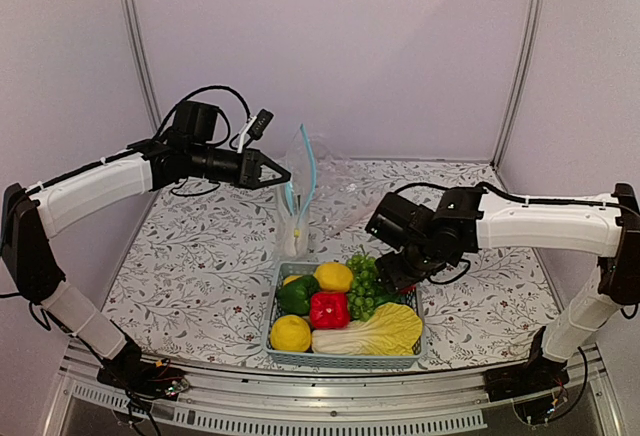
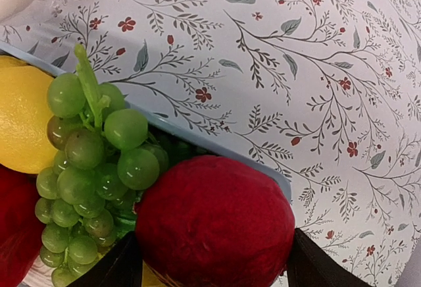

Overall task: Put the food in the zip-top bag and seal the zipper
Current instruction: Pick up the fake vegetable from the bin, then place the fake vegetable in the zipper food storage bag.

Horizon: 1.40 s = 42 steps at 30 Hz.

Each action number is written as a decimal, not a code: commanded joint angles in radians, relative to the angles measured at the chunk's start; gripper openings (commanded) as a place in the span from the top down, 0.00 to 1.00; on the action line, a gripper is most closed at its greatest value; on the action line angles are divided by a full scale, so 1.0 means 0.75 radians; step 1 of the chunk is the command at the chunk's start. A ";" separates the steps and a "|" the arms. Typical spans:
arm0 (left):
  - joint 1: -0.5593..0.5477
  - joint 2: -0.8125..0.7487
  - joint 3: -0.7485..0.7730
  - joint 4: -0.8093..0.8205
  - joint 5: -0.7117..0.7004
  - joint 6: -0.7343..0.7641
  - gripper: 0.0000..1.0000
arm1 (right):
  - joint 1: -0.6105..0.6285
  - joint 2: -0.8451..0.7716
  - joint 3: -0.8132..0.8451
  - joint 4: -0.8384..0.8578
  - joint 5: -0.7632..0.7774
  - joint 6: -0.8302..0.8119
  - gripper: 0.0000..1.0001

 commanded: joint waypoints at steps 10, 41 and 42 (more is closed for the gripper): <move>0.016 -0.018 0.018 -0.012 0.004 0.018 1.00 | 0.007 -0.278 0.116 -0.070 0.062 0.040 0.37; -0.123 -0.034 0.016 0.006 0.170 0.085 1.00 | -0.022 -0.087 0.344 0.960 -0.372 -0.201 0.38; -0.124 -0.035 0.014 0.007 0.171 0.086 1.00 | -0.028 -0.085 0.328 0.983 -0.380 -0.191 0.38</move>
